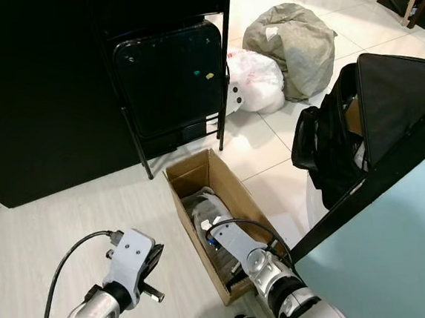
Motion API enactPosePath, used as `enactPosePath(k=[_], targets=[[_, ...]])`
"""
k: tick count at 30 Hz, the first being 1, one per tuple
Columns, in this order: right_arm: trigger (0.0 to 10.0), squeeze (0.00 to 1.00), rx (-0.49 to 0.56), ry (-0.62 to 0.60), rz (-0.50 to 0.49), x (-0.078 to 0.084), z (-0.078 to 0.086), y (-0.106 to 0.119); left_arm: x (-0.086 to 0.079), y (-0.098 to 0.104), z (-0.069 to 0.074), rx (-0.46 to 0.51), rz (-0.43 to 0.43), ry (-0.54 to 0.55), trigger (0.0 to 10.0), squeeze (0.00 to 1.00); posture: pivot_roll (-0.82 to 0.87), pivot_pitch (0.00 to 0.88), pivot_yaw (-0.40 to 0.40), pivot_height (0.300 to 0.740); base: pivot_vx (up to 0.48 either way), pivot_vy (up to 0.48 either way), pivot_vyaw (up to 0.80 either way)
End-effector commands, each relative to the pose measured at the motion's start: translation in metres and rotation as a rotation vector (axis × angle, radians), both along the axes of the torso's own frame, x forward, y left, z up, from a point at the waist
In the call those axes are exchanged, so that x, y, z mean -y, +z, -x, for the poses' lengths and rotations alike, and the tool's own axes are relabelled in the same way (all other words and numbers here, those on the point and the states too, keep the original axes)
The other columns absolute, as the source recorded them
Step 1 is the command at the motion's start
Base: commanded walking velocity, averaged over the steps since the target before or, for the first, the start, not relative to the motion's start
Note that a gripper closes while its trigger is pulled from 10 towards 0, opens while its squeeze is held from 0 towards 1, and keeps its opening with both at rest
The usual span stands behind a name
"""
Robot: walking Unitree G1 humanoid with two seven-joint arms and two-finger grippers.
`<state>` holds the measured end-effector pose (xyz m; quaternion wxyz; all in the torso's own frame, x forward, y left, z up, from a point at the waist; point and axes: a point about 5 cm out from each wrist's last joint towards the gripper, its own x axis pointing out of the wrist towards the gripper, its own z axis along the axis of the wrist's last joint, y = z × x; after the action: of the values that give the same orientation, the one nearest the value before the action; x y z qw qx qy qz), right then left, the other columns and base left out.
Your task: Clean up the room
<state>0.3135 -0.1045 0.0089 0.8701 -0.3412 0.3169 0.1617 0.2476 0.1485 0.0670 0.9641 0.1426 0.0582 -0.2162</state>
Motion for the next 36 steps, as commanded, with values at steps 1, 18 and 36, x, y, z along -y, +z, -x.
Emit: enactPosePath(k=[1, 18, 36], targets=[[10.0, 0.0, -0.034, -0.02, -0.002, 0.003, 0.007, -0.008, -0.002, -0.007, 0.007, -0.042, -0.003, -0.01, 10.0, 0.0, 0.03, 0.302, -0.101, 0.74, 0.0, 0.0, 0.0], [10.0, 0.0, 0.009, -0.037, -0.008, 0.0, 0.002, -0.003, -0.003, -0.007, 0.008, -0.045, -0.018, -0.004, 10.0, 0.0, 0.04, 0.288, -0.098, 0.74, 0.0, 0.0, 0.0], [10.0, 0.0, 0.084, -0.136, -0.571, 0.0, 0.014, 0.006, -0.022, -0.014, 0.006, -0.044, 0.088, 0.531, 10.0, 0.0, 0.05, 0.132, -0.053, 0.74, 0.0, 0.0, 0.0]])
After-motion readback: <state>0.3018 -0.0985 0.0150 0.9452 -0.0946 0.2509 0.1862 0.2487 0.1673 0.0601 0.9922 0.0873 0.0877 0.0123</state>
